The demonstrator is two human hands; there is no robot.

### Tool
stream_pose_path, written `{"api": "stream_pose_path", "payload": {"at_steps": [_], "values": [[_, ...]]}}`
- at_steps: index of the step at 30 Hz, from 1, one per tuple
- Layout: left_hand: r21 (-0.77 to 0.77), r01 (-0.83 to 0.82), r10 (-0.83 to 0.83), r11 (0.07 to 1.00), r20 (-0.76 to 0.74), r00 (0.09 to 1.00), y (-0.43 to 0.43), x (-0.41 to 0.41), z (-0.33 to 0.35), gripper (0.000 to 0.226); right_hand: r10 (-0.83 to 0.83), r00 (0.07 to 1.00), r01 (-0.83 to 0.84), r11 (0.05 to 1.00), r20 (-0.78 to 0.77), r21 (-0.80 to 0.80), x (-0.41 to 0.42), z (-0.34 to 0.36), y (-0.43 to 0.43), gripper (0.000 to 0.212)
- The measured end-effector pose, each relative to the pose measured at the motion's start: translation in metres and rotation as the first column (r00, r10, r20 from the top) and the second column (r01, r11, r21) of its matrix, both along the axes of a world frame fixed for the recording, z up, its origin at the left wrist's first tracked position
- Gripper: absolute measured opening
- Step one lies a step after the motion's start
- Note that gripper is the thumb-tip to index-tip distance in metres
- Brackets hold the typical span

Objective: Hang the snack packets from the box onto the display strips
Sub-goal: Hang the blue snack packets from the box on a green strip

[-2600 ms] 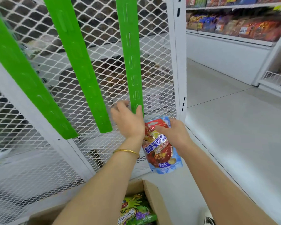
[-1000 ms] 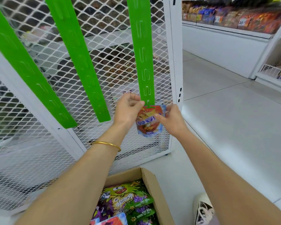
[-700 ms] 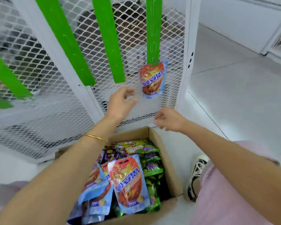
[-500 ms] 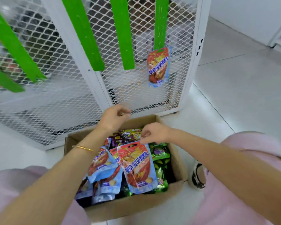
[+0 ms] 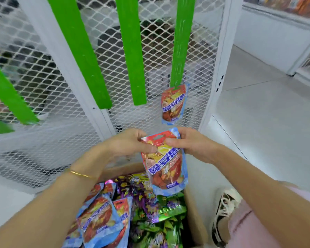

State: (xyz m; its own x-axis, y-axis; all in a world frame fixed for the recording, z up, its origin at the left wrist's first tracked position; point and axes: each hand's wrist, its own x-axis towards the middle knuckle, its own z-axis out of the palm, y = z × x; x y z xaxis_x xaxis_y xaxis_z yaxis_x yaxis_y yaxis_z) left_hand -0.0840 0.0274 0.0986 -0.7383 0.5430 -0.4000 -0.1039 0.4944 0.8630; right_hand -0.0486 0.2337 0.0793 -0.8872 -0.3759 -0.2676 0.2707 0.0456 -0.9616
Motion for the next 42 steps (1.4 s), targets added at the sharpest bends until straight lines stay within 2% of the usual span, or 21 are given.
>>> {"api": "stream_pose_path", "payload": {"at_steps": [3, 5, 9, 13, 15, 17, 20, 22, 25, 30, 35, 42], "values": [[-0.007, -0.003, 0.002, 1.000, -0.139, 0.990, 0.036, -0.032, 0.030, 0.014, -0.185, 0.978, 0.180, 0.981, -0.091, -0.068, -0.022, 0.021, 0.019, 0.017], [0.000, -0.121, 0.116, 0.993, -0.306, 0.945, 0.063, -0.048, 0.048, 0.016, -0.311, 0.943, 0.300, 0.948, -0.115, -0.105, -0.036, 0.031, 0.036, 0.016], [0.170, -0.357, 0.388, 0.919, -0.553, 0.737, 0.102, -0.089, 0.066, 0.035, -0.484, 0.863, 0.481, 0.875, -0.144, -0.063, -0.063, 0.043, 0.063, 0.013], [0.260, -0.458, 0.504, 0.850, -0.655, 0.564, 0.126, -0.104, 0.066, 0.026, -0.516, 0.834, 0.517, 0.855, -0.194, -0.052, -0.074, 0.041, 0.072, 0.005], [0.305, -0.472, 0.542, 0.827, -0.657, 0.525, 0.129, -0.105, 0.064, 0.021, -0.532, 0.823, 0.529, 0.845, -0.196, -0.072, -0.076, 0.039, 0.071, 0.006], [0.331, -0.468, 0.561, 0.819, -0.631, 0.536, 0.134, -0.107, 0.065, 0.017, -0.536, 0.815, 0.528, 0.844, -0.222, -0.099, -0.079, 0.039, 0.071, 0.006], [0.283, -0.448, 0.514, 0.848, -0.646, 0.565, 0.138, -0.110, 0.067, 0.014, -0.541, 0.787, 0.538, 0.837, -0.297, -0.099, -0.080, 0.041, 0.069, 0.006], [0.267, -0.413, 0.484, 0.871, -0.616, 0.622, 0.138, -0.108, 0.069, 0.017, -0.556, 0.769, 0.551, 0.827, -0.316, -0.111, -0.077, 0.041, 0.069, 0.008], [0.281, -0.372, 0.466, 0.885, -0.499, 0.731, 0.136, -0.102, 0.072, 0.016, -0.563, 0.749, 0.568, 0.817, -0.349, -0.100, -0.073, 0.046, 0.067, 0.003], [0.347, -0.369, 0.479, 0.862, -0.320, 0.818, 0.137, -0.093, 0.086, 0.020, -0.563, 0.676, 0.626, 0.779, -0.476, -0.032, -0.087, 0.068, 0.062, 0.008], [0.361, -0.376, 0.483, 0.854, -0.281, 0.829, 0.139, -0.088, 0.092, 0.020, -0.548, 0.629, 0.682, 0.730, -0.552, 0.052, -0.100, 0.081, 0.061, 0.018], [0.380, -0.442, 0.558, 0.812, -0.284, 0.780, 0.141, -0.089, 0.085, 0.014, -0.555, 0.696, 0.661, 0.744, -0.455, 0.103, -0.100, 0.069, 0.062, 0.017]]}}
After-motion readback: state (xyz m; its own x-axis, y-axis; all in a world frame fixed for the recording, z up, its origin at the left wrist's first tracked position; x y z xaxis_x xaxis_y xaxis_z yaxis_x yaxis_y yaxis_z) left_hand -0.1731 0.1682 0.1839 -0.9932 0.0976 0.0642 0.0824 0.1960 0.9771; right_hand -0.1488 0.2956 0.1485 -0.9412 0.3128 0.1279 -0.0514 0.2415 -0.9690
